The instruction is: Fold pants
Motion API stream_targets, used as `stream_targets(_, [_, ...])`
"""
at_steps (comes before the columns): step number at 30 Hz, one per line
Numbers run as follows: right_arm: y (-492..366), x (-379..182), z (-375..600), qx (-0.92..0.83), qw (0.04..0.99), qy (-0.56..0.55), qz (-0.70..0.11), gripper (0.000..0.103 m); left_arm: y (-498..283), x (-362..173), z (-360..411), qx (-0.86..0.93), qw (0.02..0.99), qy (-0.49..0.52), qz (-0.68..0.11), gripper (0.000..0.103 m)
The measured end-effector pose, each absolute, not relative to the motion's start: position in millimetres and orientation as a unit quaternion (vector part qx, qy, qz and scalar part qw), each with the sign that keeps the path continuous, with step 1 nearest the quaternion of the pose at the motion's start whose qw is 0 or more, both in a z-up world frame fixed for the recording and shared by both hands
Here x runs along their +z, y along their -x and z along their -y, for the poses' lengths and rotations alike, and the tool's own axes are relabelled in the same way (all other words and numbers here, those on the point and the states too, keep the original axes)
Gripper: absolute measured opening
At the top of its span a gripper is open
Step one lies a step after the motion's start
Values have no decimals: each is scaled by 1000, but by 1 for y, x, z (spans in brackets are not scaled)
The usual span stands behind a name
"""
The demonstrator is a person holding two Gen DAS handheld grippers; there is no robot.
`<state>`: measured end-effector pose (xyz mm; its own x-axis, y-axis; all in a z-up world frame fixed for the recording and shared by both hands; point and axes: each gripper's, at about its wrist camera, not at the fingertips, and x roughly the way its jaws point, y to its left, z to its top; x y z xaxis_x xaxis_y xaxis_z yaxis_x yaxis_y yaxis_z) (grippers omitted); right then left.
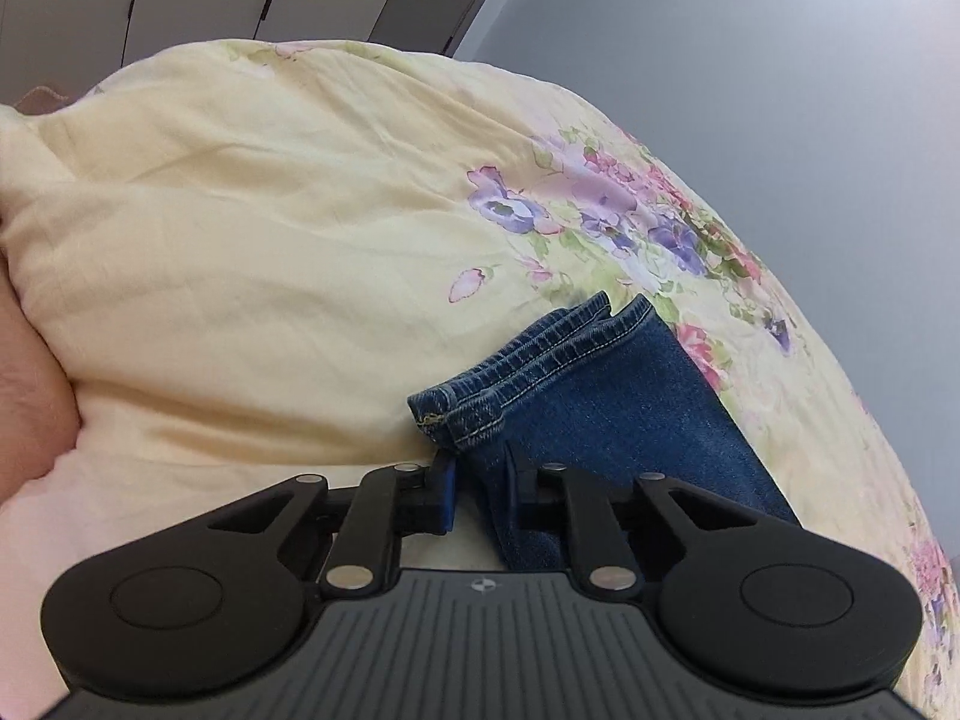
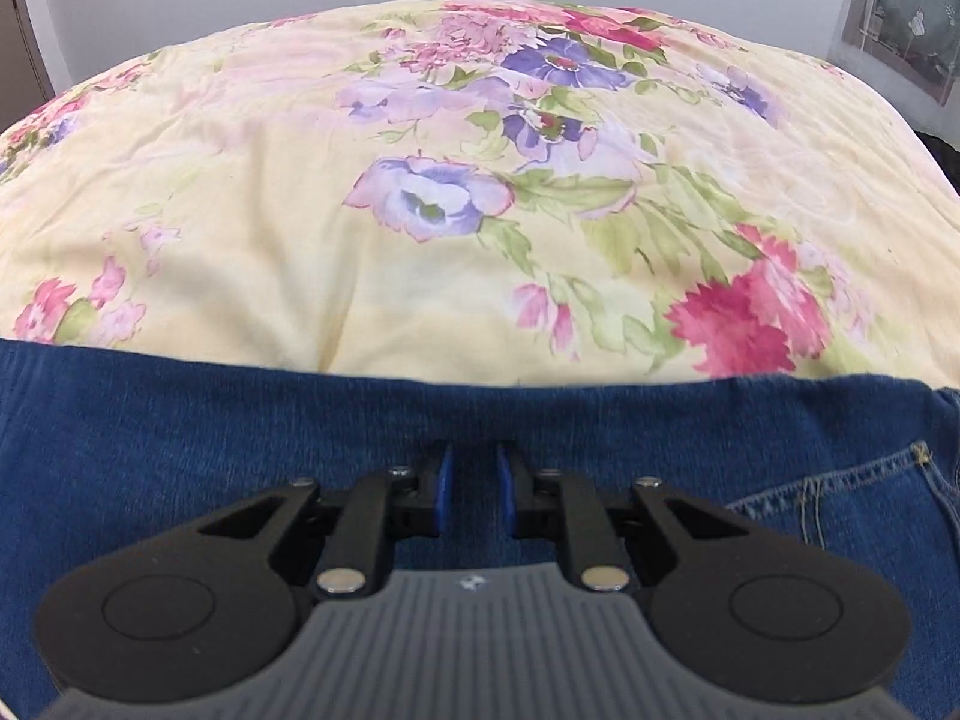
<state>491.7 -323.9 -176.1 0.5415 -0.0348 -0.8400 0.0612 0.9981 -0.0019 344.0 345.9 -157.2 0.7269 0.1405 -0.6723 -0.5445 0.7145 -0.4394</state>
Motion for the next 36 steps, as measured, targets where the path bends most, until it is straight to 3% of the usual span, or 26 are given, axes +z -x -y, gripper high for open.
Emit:
stream_targets(2, [-492,-172,321,-28,877,-4,-479,12,-344,-147,-344,210,876,294,-319,25])
stream_targets(3, [-490,-168,321,-28,878,-2,-477,12,-344,-142,-343,220,879,277,-320,36])
stream_targets(5, [-480,-157,322,-31,885,-2,-464,13,-340,-128,-345,247,885,242,-310,38])
stream_targets(9, [-461,-139,321,-15,892,-9,-451,29,-350,-100,-353,197,905,202,-317,41])
stream_targets(13, [-446,-130,316,5,892,-29,-450,31,-382,-89,-352,115,916,190,-335,46])
stream_targets(33, [-415,-132,287,-26,881,9,-472,32,-473,-146,-356,22,902,172,-395,46])
stream_targets(35, [-414,-130,280,-20,882,12,-470,32,-476,-150,-359,22,895,187,-403,37])
stream_targets(36, [-413,-129,277,-17,883,17,-469,32,-476,-151,-358,28,894,188,-406,23])
